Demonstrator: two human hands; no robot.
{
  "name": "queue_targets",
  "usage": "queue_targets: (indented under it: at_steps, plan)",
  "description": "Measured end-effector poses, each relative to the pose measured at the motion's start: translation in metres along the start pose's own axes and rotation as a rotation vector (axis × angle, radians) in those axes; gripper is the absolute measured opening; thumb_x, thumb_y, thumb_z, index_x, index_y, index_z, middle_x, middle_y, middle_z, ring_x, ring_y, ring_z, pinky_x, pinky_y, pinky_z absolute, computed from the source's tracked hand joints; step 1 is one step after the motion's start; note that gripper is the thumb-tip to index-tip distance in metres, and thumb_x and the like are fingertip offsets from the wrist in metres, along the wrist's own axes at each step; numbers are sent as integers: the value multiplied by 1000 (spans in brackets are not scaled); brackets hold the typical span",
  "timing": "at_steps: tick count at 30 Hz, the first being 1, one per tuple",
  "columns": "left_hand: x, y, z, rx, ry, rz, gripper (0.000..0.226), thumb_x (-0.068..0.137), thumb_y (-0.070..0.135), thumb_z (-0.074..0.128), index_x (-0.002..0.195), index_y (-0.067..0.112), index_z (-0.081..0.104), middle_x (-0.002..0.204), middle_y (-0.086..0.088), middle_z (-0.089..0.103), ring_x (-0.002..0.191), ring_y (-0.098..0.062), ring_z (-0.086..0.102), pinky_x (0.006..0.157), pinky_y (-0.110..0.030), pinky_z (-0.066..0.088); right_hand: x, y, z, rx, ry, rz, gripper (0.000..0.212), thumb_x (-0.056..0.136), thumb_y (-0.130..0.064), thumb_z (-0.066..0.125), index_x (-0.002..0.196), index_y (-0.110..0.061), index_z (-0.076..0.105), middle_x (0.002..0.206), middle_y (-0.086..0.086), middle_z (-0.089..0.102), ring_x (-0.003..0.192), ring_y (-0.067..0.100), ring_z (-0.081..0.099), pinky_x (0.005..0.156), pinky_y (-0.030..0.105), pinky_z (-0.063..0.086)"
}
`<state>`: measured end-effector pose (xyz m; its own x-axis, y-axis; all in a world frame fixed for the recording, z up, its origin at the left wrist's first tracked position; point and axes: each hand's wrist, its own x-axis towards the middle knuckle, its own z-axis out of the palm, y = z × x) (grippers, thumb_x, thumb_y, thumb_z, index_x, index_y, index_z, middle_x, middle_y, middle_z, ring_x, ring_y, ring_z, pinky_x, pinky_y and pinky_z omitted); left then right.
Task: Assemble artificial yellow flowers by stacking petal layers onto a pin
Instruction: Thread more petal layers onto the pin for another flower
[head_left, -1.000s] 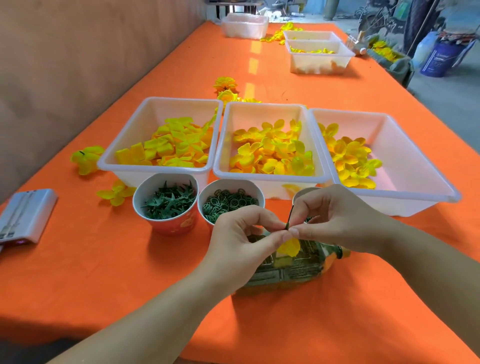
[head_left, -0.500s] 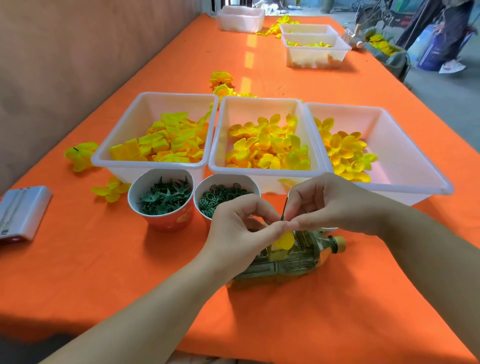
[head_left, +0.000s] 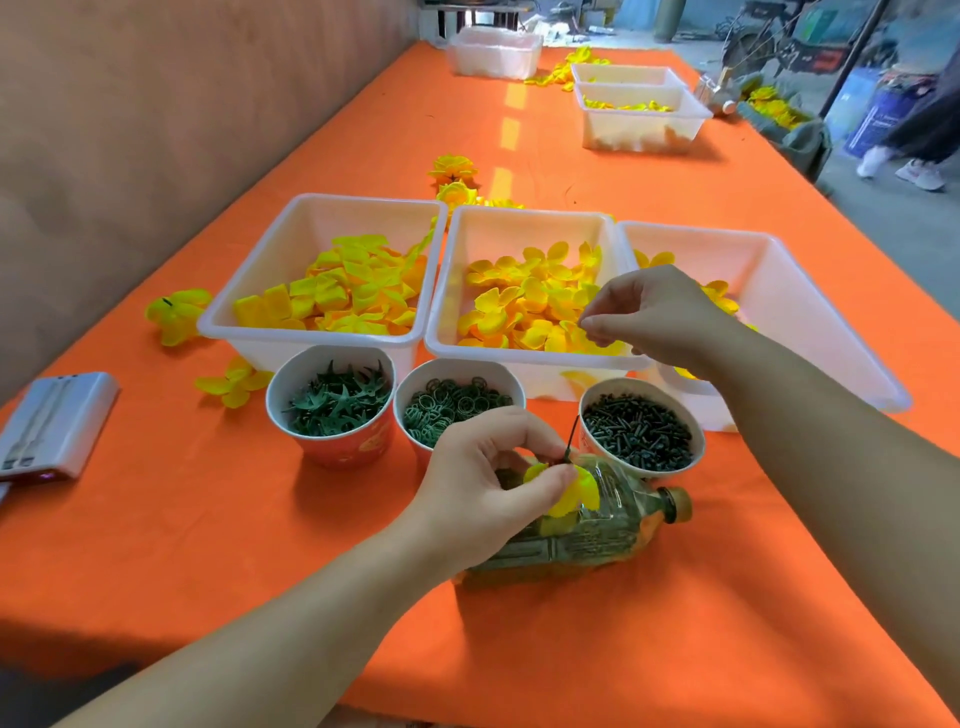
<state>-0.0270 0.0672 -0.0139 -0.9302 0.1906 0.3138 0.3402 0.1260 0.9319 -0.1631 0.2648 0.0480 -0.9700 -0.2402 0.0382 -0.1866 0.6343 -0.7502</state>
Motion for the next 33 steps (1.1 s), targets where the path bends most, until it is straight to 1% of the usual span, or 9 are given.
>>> queue_targets:
  at_steps: [2,4,8,11,14,17,20,26,33]
  plan:
    - [3,2,-2,3,-17,6,3,79,6,73,79,7,70,87,-7,69,84,-27,66,70,-51,54,12,7,1,-128,59,-13,6,88,-11,70,89,-10,76,84,9,74,80,21,69,72,30,54]
    - [8,5,-3,38,-13,45,4,79,7,73,78,4,71,86,-4,69,85,-25,67,71,-49,54,27,13,1,-276,147,-29,12,88,-12,67,93,-13,77,93,6,75,93,24,68,84,35,52]
    - [14,5,6,195,-4,157,20,86,13,71,72,-1,67,77,-8,65,73,-24,61,61,-38,48,64,25,1,-513,259,-34,30,89,-8,55,109,-17,75,116,11,71,110,33,62,90,38,49]
    - [9,-1,8,228,22,176,29,90,16,68,69,-4,64,70,-11,61,66,-31,57,59,-43,44,97,29,3,-688,188,8,41,92,-2,50,124,-22,68,128,15,63,118,38,56,90,39,48]
    - [5,0,6,215,39,177,33,90,23,60,71,-3,66,75,-10,64,72,-29,61,63,-42,48,123,26,4,-874,41,26,48,93,0,51,133,-24,60,134,14,58,120,37,56,89,38,49]
    - [5,1,6,207,52,164,37,91,24,49,76,-4,68,80,-10,65,76,-24,62,68,-37,49,142,21,7,-1022,-62,0,42,95,-3,52,133,-18,58,129,14,59,119,35,56,91,37,47]
    - [4,-2,6,201,116,131,45,92,23,37,79,-7,68,82,-13,65,79,-28,62,72,-41,49,156,13,17,-1044,-107,-53,34,95,-4,53,127,-12,58,124,16,61,118,36,57,96,40,44]
    - [6,-3,9,254,133,113,44,95,18,35,79,-5,69,82,-12,65,81,-26,63,74,-40,49,161,19,34,-1001,-183,-82,27,92,0,55,116,-8,63,118,17,63,115,36,58,105,45,41]
    - [5,-5,10,268,121,100,45,95,20,35,79,-4,69,80,-13,64,79,-29,62,71,-43,48,162,29,25,-1027,-86,-121,21,86,-3,56,101,-12,67,104,11,66,104,34,61,109,52,34]
